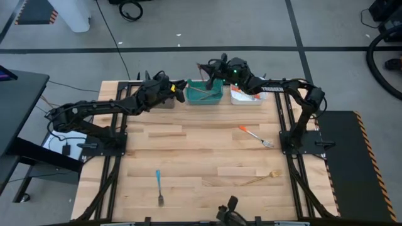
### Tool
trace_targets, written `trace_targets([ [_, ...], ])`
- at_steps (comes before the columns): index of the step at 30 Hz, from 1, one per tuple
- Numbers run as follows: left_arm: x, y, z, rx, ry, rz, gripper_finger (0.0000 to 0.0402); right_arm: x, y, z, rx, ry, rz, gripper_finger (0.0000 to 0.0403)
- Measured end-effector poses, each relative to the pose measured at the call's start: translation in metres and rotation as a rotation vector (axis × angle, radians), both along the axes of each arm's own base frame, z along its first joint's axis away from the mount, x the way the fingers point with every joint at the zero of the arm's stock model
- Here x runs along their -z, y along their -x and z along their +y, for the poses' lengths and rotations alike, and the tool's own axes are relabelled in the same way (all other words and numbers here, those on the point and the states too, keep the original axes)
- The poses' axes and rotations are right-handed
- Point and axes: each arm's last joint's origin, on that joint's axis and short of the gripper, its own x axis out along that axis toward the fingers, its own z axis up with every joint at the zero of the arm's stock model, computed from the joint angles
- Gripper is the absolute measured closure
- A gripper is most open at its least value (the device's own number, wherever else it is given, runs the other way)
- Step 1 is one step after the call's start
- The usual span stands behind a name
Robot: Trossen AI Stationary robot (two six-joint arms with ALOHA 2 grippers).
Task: Sort silverware by color (type)
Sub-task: Put the gold fork into the green bin
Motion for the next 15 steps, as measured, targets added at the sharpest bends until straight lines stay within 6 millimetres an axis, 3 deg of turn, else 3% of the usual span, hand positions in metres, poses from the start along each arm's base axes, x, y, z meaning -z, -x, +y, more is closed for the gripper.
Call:
trace_targets([
  [8,0.001,0.002,0.006,0.068,0.009,0.003,0.0299,0.029,0.011,-0.006,-0.118,0.063,0.361,0.0394],
  [15,0.001,0.006,0.013,0.042,0.011,0.009,0.0299,0.03,0.012,-0.006,-0.101,0.09,0.393,0.0362],
])
